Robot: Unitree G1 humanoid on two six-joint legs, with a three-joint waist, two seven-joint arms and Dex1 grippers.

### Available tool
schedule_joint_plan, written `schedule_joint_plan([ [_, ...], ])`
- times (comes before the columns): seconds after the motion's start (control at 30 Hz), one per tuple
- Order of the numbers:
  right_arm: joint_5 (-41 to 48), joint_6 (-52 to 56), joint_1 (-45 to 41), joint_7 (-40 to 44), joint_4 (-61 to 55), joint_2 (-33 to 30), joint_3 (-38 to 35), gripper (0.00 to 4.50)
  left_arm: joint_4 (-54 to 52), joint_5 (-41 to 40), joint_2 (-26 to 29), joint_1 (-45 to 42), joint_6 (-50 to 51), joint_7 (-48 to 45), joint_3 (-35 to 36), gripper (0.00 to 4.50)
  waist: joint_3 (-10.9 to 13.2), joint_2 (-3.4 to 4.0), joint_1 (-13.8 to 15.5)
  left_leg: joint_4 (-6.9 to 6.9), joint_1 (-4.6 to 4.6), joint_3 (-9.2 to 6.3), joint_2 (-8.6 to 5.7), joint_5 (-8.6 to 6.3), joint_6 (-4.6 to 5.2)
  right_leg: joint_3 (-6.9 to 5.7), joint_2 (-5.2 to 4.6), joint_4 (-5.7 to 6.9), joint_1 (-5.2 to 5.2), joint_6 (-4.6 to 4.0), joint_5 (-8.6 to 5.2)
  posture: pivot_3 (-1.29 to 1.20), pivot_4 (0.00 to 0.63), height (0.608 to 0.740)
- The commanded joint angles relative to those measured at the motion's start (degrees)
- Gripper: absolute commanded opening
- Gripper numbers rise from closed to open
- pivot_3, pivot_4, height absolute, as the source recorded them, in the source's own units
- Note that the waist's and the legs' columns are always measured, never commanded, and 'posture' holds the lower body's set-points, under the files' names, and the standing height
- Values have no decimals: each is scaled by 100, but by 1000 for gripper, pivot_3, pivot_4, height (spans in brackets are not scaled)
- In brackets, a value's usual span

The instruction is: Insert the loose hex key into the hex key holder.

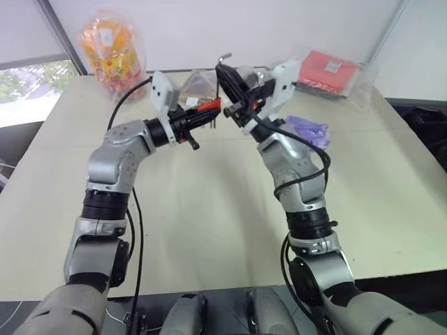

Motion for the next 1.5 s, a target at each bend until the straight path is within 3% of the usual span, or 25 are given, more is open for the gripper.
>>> schedule_joint_plan([
  [0.03,-22,-64,-18,54,-255,20,63,83,-106,-134,-1,-255,-121,-21,219,0,0,0,0,0,0,0,0,0,0,0,0,0,0,0,0,0,150,740],
  [1.17,-60,-160,-107,84,-40,-61,-85,83,-111,-107,-2,-282,-166,-58,202,0,0,0,0,0,0,0,0,0,0,0,0,0,0,0,0,0,150,740],
  [1.3,-46,-140,-96,123,-49,-69,-80,1409,-137,-110,10,-262,-151,-60,204,0,0,0,0,0,0,0,0,0,0,0,0,0,0,0,0,0,150,740],
  [1.4,-116,-142,-76,107,-64,-125,-84,3036,-165,-109,4,-244,-140,-54,209,0,0,0,0,0,0,0,0,0,0,0,0,0,0,0,0,0,150,740],
  [1.43,-90,-110,-34,126,-128,-169,-106,3273,-193,-108,-3,-232,-131,-44,208,0,0,0,0,0,0,0,0,0,0,0,0,0,0,0,0,0,150,740],
  [1.5,54,127,186,212,-431,-446,-263,3273,-224,-111,-15,-221,-116,-22,213,0,0,0,15,0,0,0,0,0,0,0,0,0,0,0,0,0,150,740],
])
